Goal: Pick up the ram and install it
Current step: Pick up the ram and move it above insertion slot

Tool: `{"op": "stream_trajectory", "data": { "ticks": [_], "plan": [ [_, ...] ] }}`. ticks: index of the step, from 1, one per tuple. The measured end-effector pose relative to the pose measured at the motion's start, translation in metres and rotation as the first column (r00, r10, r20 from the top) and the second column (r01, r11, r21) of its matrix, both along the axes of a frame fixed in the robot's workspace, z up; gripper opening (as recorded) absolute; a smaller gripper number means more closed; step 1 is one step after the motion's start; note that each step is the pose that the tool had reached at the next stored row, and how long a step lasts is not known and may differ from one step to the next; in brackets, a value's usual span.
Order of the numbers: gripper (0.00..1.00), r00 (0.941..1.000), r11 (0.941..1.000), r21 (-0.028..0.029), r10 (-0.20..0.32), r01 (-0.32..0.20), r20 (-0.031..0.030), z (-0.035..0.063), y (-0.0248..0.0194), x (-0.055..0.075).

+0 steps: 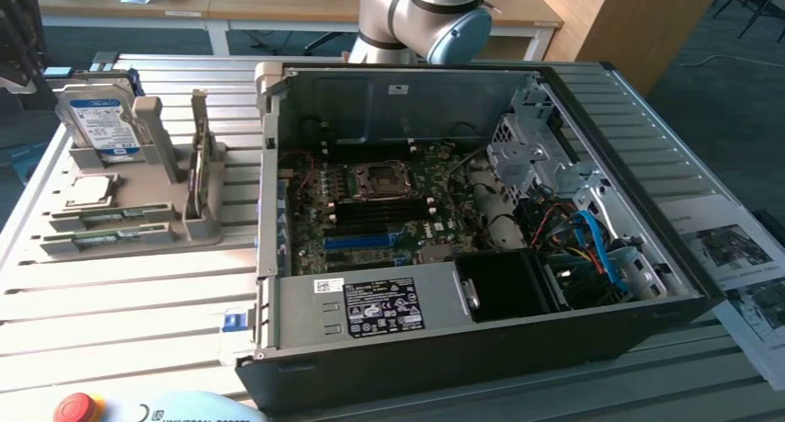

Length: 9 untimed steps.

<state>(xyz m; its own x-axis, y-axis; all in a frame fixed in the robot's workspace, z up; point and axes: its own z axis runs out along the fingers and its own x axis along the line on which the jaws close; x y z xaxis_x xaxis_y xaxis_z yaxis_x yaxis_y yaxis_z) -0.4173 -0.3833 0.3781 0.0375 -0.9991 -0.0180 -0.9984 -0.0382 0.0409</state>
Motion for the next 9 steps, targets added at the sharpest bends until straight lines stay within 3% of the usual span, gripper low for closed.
{"op": "stream_trajectory", "data": {
  "ticks": [9],
  "plan": [
    [0.1, 1.0, 1.0, 0.0, 0.0, 0.0, 0.0001, -0.0013, 0.0, 0.0]
  ]
}}
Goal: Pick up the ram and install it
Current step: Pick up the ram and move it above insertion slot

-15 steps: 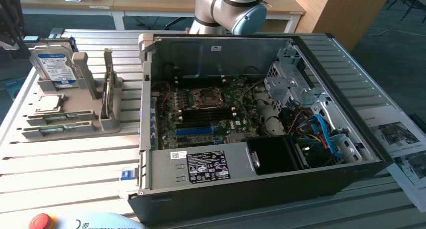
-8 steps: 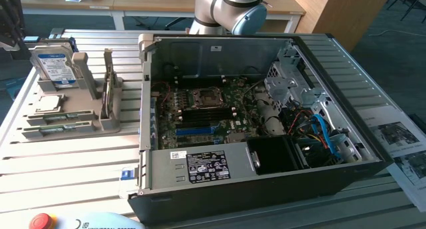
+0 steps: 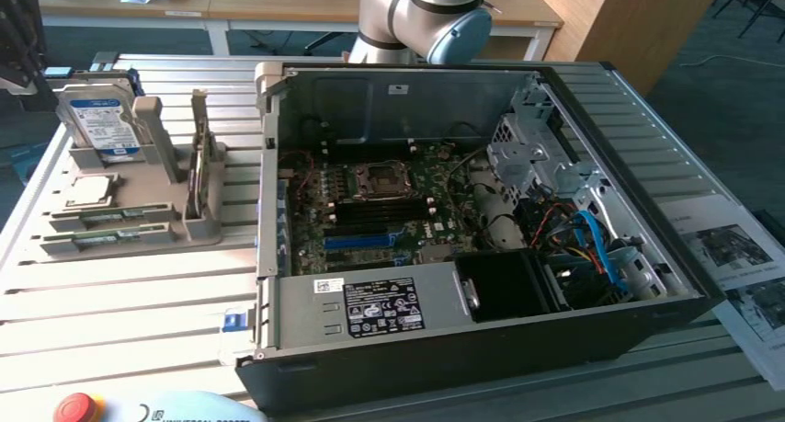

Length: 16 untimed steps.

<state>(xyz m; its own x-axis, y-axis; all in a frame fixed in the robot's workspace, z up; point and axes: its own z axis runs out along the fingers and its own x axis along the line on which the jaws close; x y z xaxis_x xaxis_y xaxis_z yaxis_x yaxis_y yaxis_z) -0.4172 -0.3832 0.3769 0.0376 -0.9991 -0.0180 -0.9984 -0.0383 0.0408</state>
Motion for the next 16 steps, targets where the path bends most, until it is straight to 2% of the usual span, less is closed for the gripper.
{"op": "stream_trajectory", "data": {
  "ticks": [16],
  "plan": [
    [0.1, 1.0, 1.0, -0.0001, 0.0, 0.0, -0.0001, -0.0085, 0.0, 0.0]
  ]
}}
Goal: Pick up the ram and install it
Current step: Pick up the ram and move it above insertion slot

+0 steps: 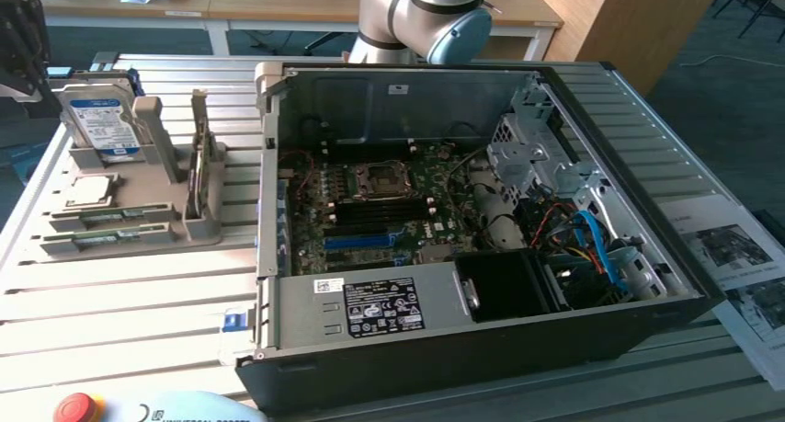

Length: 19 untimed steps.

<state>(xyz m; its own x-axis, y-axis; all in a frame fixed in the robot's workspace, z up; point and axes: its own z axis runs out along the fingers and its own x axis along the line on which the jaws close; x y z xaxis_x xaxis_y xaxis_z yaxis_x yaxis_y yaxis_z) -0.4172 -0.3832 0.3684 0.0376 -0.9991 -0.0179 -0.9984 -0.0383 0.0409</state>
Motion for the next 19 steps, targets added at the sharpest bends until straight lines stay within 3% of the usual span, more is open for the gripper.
{"op": "stream_trajectory", "data": {
  "ticks": [12, 17, 19],
  "plan": [
    [0.11, 1.0, 1.0, 0.0001, 0.0, 0.0, 0.0001, -0.0005, 0.0, 0.0],
    [0.3, 1.0, 1.0, 0.0001, 0.0, 0.0, 0.0001, -0.0005, 0.0, 0.0],
    [0.3, 1.0, 1.0, 0.0001, 0.0, 0.0, 0.0001, -0.0005, 0.0, 0.0]
  ]
}}
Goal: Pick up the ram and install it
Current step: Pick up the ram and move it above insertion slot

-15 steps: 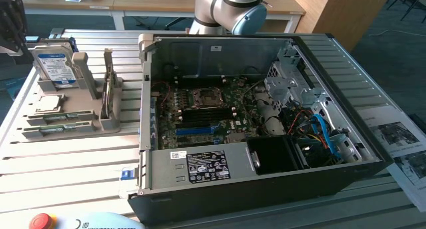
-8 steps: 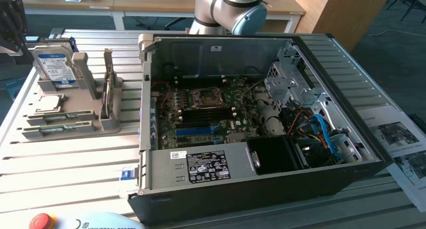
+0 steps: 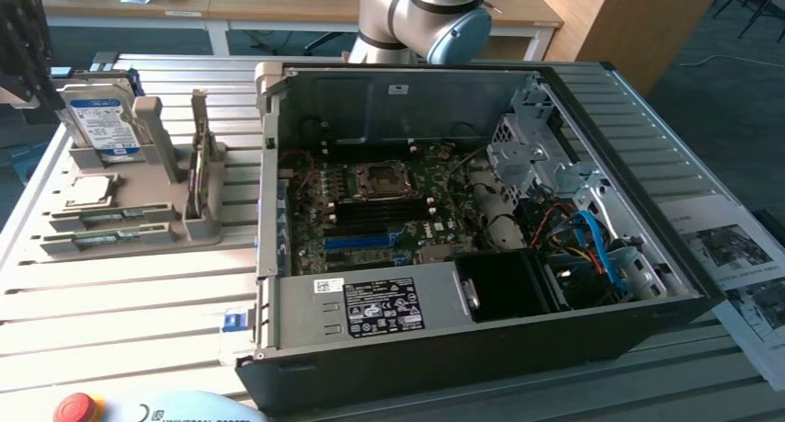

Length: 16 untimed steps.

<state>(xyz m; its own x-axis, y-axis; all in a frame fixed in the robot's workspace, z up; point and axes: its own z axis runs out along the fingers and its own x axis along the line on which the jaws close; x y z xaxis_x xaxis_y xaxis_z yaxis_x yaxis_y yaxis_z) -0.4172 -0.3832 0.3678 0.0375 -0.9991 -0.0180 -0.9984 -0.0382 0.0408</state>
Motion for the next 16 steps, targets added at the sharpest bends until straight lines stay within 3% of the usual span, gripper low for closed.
{"op": "stream_trajectory", "data": {
  "ticks": [12, 16],
  "plan": [
    [0.3, 1.0, 1.0, 0.0001, 0.0, 0.0, 0.0, -0.0061, 0.0, 0.0],
    [0.3, 1.0, 1.0, 0.0, 0.0, 0.0, 0.0001, -0.025, 0.0, 0.0]
  ]
}}
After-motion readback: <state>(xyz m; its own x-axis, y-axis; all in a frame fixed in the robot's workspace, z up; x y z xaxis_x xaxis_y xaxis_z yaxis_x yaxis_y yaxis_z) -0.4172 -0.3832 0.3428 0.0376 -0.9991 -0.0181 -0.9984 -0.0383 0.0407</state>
